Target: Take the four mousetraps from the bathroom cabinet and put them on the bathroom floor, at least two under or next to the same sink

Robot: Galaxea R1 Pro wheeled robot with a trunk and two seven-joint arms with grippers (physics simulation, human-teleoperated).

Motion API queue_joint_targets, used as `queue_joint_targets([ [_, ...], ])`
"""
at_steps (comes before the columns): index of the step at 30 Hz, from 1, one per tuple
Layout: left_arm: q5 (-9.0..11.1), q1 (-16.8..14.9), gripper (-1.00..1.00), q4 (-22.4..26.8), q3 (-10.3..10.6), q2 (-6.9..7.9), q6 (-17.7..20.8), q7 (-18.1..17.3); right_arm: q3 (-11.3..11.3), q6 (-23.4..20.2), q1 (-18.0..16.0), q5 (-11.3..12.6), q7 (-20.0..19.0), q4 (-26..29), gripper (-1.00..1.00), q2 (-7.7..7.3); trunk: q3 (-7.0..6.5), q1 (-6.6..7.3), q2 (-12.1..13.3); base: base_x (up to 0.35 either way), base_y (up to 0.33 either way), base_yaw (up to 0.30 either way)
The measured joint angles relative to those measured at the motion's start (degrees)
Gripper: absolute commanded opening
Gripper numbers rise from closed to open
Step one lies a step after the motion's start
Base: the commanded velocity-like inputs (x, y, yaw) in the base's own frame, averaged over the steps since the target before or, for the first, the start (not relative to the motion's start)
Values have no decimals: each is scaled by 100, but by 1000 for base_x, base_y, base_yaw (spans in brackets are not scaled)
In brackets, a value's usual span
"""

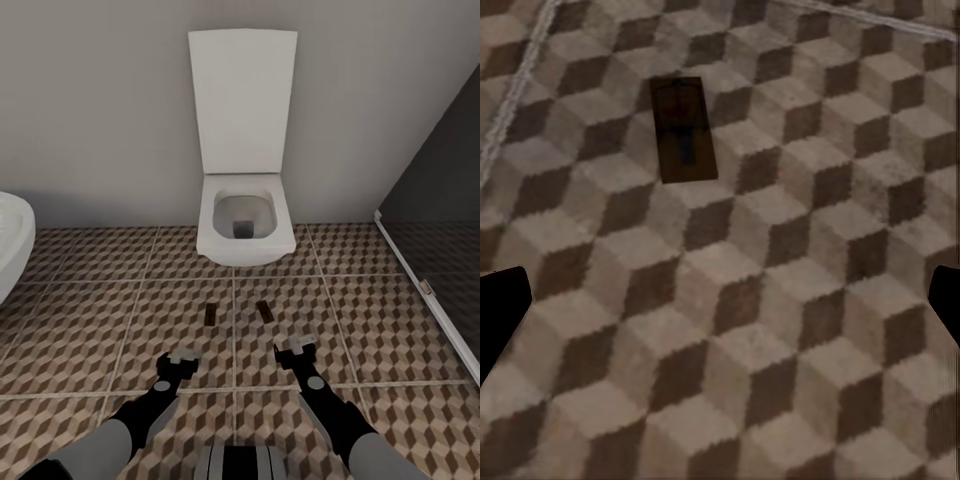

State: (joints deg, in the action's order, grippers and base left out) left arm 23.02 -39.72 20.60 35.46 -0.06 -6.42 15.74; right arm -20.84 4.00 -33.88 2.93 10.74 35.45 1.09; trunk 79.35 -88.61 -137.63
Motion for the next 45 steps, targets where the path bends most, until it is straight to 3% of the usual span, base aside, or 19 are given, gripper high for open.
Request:
queue_joint_targets([
  [14, 2, 314, 100, -42, -1, 99, -16, 2, 17, 745, 1, -6, -374, -1055, 100, -43, -251, 308, 561, 0, 0, 0],
  [28, 1, 633, 100, -44, -1, 174, -26, -7, 16, 1012, 7, 1, -414, -1375, 100, -49, -503, 615, 1123, 0, 0, 0],
  [38, 2, 824, 100, -74, -1, 207, -34, -6, 20, 1592, 9, 1, -427, -1943, 100, -81, -682, 835, 1524, 0, 0, 0],
  [45, 4, 896, 100, -193, 1, 253, -40, -5, 21, 1964, 9, 4, -773, -2347, 100, -92, -808, 988, 1805, 0, 0, 0],
])
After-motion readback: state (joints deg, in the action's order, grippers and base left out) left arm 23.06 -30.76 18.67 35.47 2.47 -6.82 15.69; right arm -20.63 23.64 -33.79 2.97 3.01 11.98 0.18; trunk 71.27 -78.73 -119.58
